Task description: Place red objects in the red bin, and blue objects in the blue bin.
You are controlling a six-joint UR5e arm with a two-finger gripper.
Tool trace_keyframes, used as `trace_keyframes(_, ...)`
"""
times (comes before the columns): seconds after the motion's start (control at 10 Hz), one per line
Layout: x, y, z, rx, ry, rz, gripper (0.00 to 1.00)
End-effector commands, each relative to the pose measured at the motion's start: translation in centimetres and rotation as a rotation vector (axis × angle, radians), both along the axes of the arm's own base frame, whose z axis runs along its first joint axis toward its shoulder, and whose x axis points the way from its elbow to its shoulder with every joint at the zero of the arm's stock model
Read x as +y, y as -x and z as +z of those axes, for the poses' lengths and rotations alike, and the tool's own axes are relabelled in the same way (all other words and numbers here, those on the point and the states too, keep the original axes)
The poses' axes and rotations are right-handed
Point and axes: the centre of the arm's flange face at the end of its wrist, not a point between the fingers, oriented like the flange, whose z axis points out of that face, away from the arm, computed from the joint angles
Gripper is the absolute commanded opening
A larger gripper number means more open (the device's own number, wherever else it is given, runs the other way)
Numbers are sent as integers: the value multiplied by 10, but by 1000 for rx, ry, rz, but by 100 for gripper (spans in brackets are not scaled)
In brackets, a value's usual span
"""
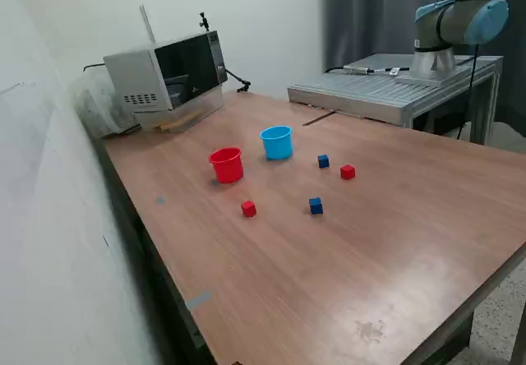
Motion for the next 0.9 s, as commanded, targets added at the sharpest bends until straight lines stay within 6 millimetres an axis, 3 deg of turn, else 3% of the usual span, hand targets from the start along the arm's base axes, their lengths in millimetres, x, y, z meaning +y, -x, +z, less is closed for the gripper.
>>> trace_keyframes(0.0,-52,35,38,319,-41,-62,100)
trace_keyframes(0.5,-56,34,31,294,1,-72,100)
trace_keyframes(0.8,-54,40,9,307,-7,-97,100)
